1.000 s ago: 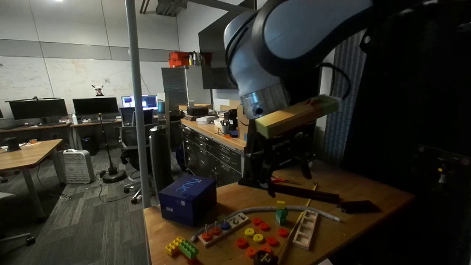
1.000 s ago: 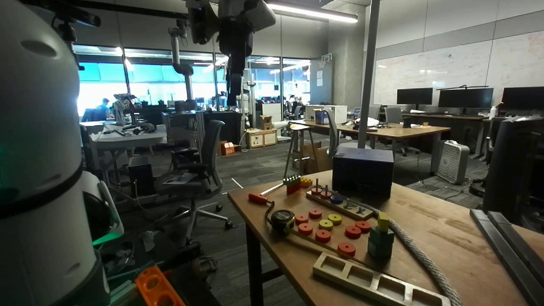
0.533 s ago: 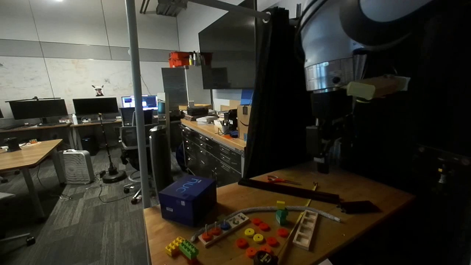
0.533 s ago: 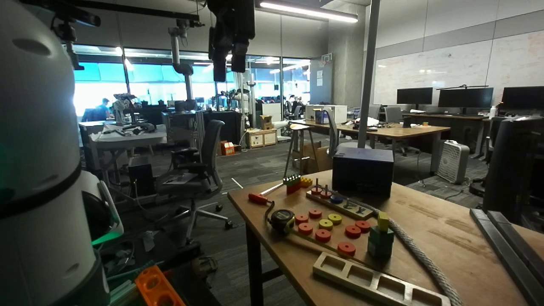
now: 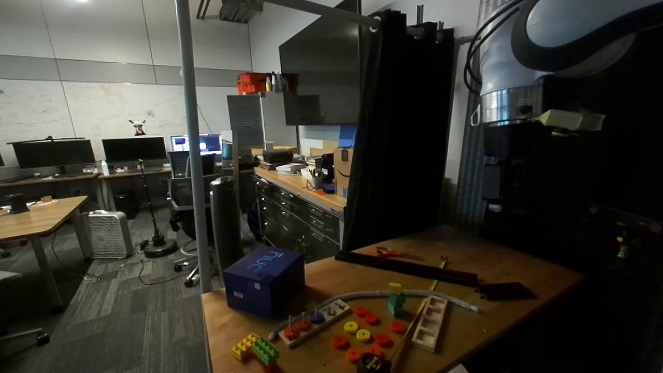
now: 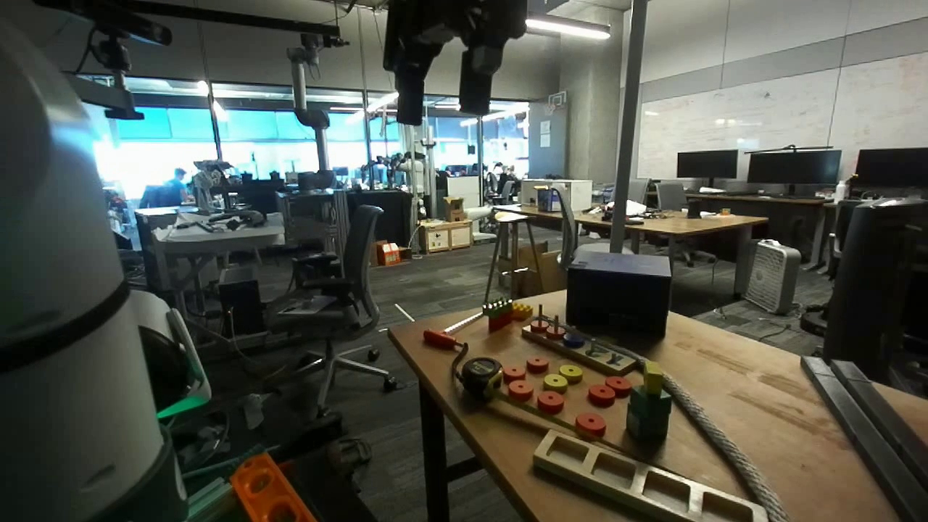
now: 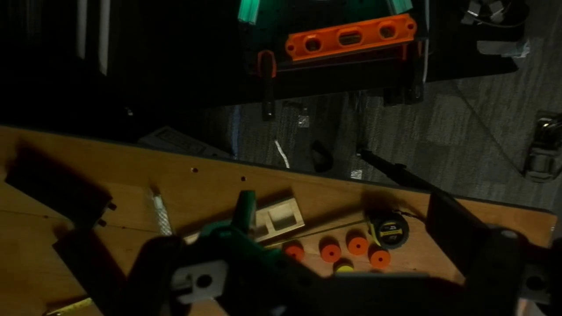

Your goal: Pick up the orange object from the wooden object and put it on the table

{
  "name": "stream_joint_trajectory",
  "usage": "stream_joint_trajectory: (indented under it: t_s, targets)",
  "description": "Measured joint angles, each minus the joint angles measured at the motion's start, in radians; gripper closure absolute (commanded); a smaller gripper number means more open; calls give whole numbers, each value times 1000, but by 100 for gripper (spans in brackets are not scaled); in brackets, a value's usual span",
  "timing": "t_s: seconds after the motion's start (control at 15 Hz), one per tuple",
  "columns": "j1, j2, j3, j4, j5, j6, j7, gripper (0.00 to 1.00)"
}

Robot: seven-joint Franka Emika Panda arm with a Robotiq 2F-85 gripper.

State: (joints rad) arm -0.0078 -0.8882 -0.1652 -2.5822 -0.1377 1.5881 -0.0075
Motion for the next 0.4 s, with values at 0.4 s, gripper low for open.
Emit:
stream_joint_trajectory:
  t_s: [0.4]
  targets:
    - [-49,-1,29,-3,-32,-23,0,0]
